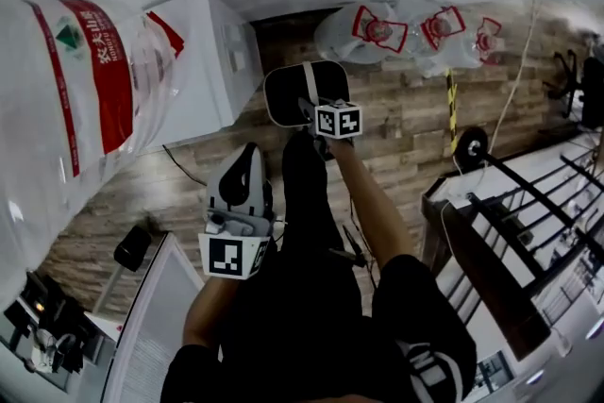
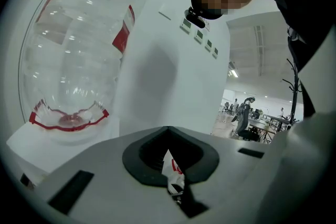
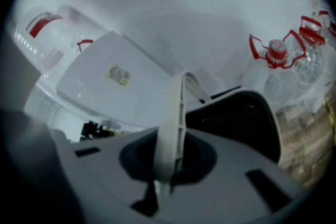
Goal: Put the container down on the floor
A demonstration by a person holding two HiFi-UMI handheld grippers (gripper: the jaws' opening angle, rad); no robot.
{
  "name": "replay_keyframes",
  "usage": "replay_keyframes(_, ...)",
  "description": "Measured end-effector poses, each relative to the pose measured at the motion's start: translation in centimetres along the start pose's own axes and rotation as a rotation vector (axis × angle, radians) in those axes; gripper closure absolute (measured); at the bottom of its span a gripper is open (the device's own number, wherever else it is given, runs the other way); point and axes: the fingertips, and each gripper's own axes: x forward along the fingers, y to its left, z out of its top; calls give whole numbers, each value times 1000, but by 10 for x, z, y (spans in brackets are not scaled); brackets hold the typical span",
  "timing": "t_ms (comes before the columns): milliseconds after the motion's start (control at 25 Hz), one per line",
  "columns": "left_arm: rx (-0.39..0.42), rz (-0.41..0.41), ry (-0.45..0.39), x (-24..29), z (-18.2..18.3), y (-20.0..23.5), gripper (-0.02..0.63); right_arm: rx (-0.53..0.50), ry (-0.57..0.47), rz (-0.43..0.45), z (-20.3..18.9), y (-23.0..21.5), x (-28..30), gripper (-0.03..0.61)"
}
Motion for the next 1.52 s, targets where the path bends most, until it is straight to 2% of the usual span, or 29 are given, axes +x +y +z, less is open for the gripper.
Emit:
replay_keyframes(280, -51, 18, 29, 15, -22, 7, 586, 20, -6, -12, 11, -39, 60, 545)
replay_keyframes(600, -77, 33, 34, 20, -38, 17, 586, 27, -24, -24, 23, -76, 109, 545)
replay_keyframes(1040, -85, 39, 85, 39, -67, 15, 586, 28, -16, -15, 33, -121, 163, 545)
replay_keyframes(1280, -105, 48, 98, 47, -83, 15, 586, 42, -17, -3, 35, -136, 188, 545)
replay_keyframes(1520, -104, 53, 112, 51, -95, 18, 586, 4, -7, -8, 40, -140, 209, 543)
